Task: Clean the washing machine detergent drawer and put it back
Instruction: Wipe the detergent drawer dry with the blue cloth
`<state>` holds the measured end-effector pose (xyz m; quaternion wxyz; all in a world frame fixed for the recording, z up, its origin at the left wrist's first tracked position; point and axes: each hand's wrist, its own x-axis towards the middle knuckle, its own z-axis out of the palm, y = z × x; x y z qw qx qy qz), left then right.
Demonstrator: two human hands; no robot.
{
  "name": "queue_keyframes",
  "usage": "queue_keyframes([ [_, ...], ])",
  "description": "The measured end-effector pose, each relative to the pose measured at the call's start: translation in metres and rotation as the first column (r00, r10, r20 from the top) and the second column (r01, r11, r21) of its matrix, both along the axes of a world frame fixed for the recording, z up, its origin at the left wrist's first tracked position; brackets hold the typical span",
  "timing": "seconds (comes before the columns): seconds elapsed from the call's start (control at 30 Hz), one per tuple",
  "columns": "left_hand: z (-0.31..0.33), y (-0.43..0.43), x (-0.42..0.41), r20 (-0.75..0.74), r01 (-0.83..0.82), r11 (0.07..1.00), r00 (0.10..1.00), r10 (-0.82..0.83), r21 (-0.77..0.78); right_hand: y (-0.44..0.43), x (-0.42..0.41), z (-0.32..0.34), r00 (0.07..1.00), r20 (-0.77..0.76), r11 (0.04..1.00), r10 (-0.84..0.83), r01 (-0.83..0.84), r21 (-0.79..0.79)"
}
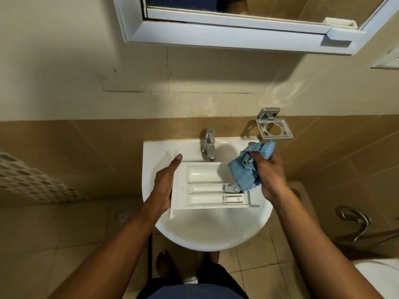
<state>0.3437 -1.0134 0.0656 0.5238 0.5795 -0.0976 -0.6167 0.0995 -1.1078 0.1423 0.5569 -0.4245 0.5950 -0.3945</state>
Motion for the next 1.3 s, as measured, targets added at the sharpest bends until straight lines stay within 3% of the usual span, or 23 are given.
queue_keyframes([
  [0.13, -0.001, 0.0, 0.001, -0.045, 0.061, 0.998, 0.997, -0.062, -0.011, 0.001, 0.033, -0.003, 0.98, -0.163, 0.993, 0.115, -0.114, 0.013],
  [0.23, -0.003, -0.003, 0.001, -0.055, 0.094, 0.995, 0.994, -0.095, -0.024, 0.008, 0.067, -0.003, 0.9, -0.412, 0.968, 0.141, -0.213, -0.133],
  [0.37, -0.001, -0.009, -0.004, -0.035, 0.088, 0.994, 0.995, -0.091, -0.068, 0.038, 0.108, -0.029, 0.781, -0.542, 0.814, 0.31, -0.513, -0.273],
  [0.47, -0.002, -0.01, -0.008, -0.058, 0.063, 0.995, 0.996, -0.067, -0.074, 0.056, 0.114, -0.046, 0.706, -0.644, 0.751, 0.295, -0.588, -0.301],
  [0.57, -0.005, -0.01, -0.011, -0.094, 0.058, 0.998, 0.994, -0.061, -0.037, 0.062, 0.102, -0.041, 0.652, -0.66, 0.711, 0.373, -0.658, -0.248],
  [0.7, -0.021, -0.005, -0.014, -0.173, 0.099, 0.995, 0.98, -0.1, -0.015, 0.062, 0.078, -0.028, 0.427, -0.687, 0.544, 0.588, -0.837, -0.055],
  [0.77, -0.023, -0.003, -0.013, -0.135, 0.101, 0.995, 0.986, -0.101, -0.003, 0.05, 0.066, -0.021, 0.467, -0.674, 0.575, 0.572, -0.815, -0.076],
  [0.83, -0.019, -0.004, -0.013, -0.095, 0.124, 0.992, 0.987, -0.126, -0.025, 0.042, 0.06, -0.018, 0.556, -0.738, 0.667, 0.384, -0.719, -0.195],
  [0.9, -0.013, -0.007, -0.014, -0.084, 0.134, 0.99, 0.987, -0.137, -0.04, 0.045, 0.065, -0.025, 0.508, -0.825, 0.644, 0.249, -0.722, -0.251],
  [0.97, -0.006, -0.009, -0.013, -0.059, 0.135, 0.99, 0.989, -0.137, -0.03, 0.06, 0.075, -0.037, 0.443, -0.834, 0.587, 0.328, -0.787, -0.187],
  [1.07, 0.002, -0.007, -0.011, 0.048, 0.112, 0.993, 0.993, -0.11, -0.026, 0.061, 0.064, -0.035, 0.454, -0.766, 0.56, 0.456, -0.815, -0.149],
  [1.17, 0.005, 0.0, -0.005, 0.079, 0.122, 0.992, 0.99, -0.119, -0.031, 0.044, 0.039, -0.019, 0.291, -0.863, 0.521, 0.413, -0.853, -0.038],
  [1.3, 0.003, 0.003, -0.005, 0.025, 0.108, 0.994, 0.994, -0.108, -0.017, 0.042, 0.043, -0.015, 0.422, -0.834, 0.589, 0.355, -0.794, -0.151],
])
